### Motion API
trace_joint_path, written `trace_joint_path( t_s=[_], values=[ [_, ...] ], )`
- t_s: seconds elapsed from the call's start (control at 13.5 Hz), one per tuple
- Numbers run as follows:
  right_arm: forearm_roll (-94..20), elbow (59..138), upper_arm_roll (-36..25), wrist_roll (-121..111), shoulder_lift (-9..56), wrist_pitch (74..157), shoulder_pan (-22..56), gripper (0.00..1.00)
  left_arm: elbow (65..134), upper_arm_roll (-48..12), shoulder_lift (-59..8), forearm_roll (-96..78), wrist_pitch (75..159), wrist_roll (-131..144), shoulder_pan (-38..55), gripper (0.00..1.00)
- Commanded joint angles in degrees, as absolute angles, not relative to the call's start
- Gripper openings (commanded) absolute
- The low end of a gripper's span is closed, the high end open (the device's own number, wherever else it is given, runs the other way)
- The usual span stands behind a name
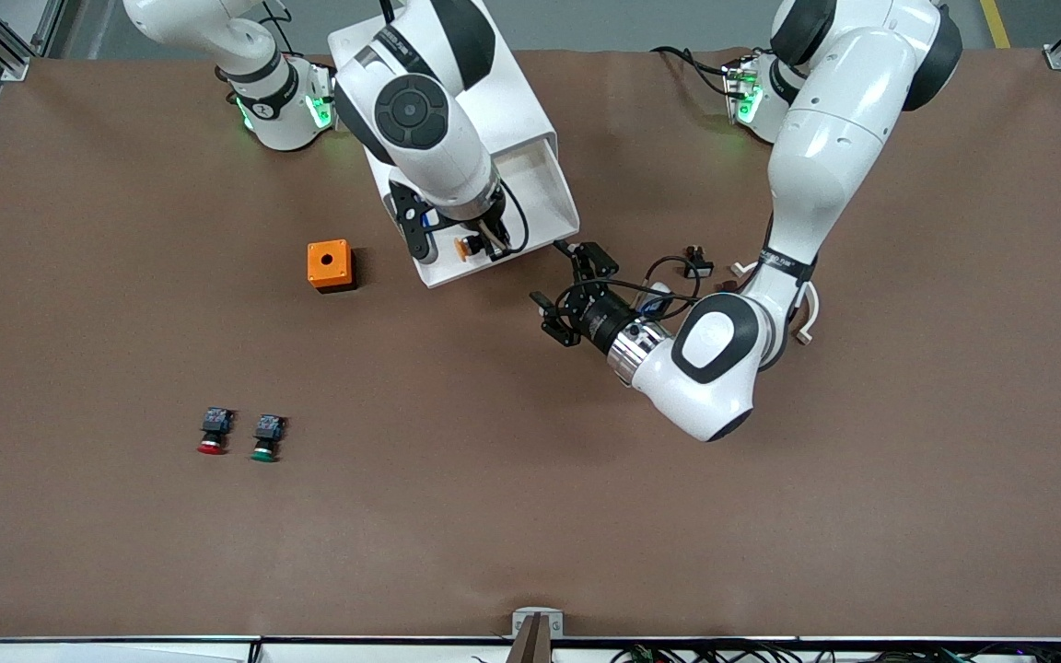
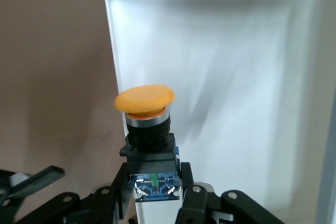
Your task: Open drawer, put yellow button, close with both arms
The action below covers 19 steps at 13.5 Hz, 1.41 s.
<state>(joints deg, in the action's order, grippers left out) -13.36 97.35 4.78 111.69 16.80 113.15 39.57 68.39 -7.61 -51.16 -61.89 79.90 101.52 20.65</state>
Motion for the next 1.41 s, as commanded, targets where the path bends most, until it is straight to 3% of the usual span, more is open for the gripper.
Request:
trace_joint_path(
  t_s=[0.0,0.22,0.3,0.59,0.96,1.34],
  values=[
    [-14.24,99.67,4.13,113.82,15.38,114.87,40.69,0.28,67.85,-6.25,-49.67,-61.7,79.37,95.91,20.57,0.99],
    [-14.24,99.32,4.13,113.82,15.12,113.21,40.26,0.76,67.24,-5.54,-47.56,-56.97,79.37,88.01,21.18,0.99],
    [-14.06,98.97,3.96,113.3,15.2,111.99,40.17,0.99,67.24,-5.54,-46.85,-55.82,79.37,85.28,21.27,0.99],
    [-13.36,94.5,2.81,105.86,15.12,106.46,37.81,1.0,67.15,-5.54,-44.04,-49.68,80.15,75.44,22.41,0.99],
    [-9.43,89.04,2.64,81.18,14.25,98.89,26.65,1.0,67.32,-5.71,-41.14,-42.11,86.38,66.11,24.51,0.99],
    [-4.48,88.6,2.55,53.05,13.1,97.65,14.88,1.0,67.59,-6.15,-38.41,-28.51,91.57,62.05,28.55,0.99]
  ],
)
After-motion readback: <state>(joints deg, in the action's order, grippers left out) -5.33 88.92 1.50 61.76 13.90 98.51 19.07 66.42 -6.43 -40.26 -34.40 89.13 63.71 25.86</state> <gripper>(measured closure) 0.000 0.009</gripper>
